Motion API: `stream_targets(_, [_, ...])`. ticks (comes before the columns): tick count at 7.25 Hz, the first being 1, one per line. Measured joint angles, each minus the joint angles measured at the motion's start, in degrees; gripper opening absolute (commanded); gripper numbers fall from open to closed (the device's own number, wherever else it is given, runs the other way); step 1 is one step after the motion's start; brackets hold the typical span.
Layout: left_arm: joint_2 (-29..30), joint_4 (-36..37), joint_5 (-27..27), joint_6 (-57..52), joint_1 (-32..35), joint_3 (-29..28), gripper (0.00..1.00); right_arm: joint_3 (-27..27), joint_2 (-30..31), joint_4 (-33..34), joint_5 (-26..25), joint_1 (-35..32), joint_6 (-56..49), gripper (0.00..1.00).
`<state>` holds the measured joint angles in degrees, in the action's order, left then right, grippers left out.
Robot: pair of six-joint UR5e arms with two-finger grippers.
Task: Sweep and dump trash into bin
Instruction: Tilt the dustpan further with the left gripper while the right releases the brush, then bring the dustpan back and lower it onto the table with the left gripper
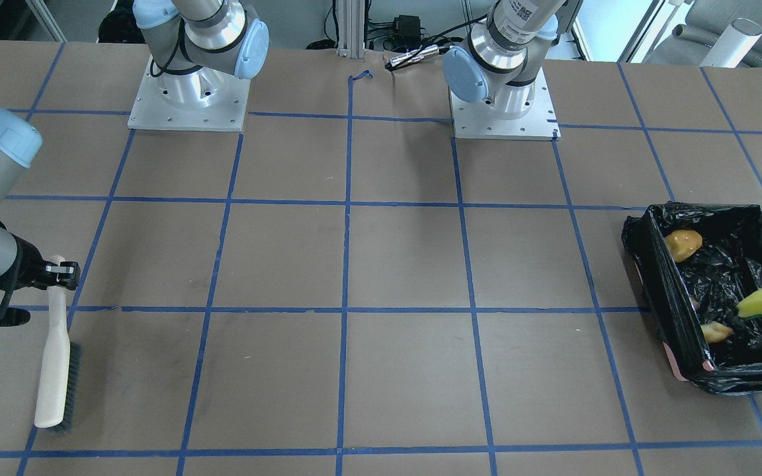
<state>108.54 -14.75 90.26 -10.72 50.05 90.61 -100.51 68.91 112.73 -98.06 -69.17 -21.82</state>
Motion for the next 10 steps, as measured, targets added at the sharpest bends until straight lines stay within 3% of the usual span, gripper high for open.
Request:
stream_targets(2, [-1.0, 1.4, 0.0, -2.4, 0.5, 1.1, 0.00, 0.0, 0.0, 0.0, 0.0, 0.0, 0.1, 0.72])
stream_targets(4, [-2.2, -2.0, 1.1, -1.9, 1.9, 0.8, 0.00, 0.5, 0.3, -0.2, 0.1, 0.0, 0.1, 0.86])
stream_targets(6, [-4.6, -12.7, 9.7, 7.0, 8.2, -1.0, 0.00, 3.8, 2.9, -2.1, 0.1, -0.7, 0.1, 0.93])
stream_targets(8, [-6.0, -23.8, 13.4, 20.6, 12.5, -2.7, 0.00, 10.4, 7.3, -10.4, 0.5, -3.4, 1.5, 0.98])
stream_targets(10, [-5.9, -31.6, 13.4, 35.3, 15.0, -2.8, 0.00, 16.3, 10.7, -20.4, 0.8, -8.5, 7.9, 0.98])
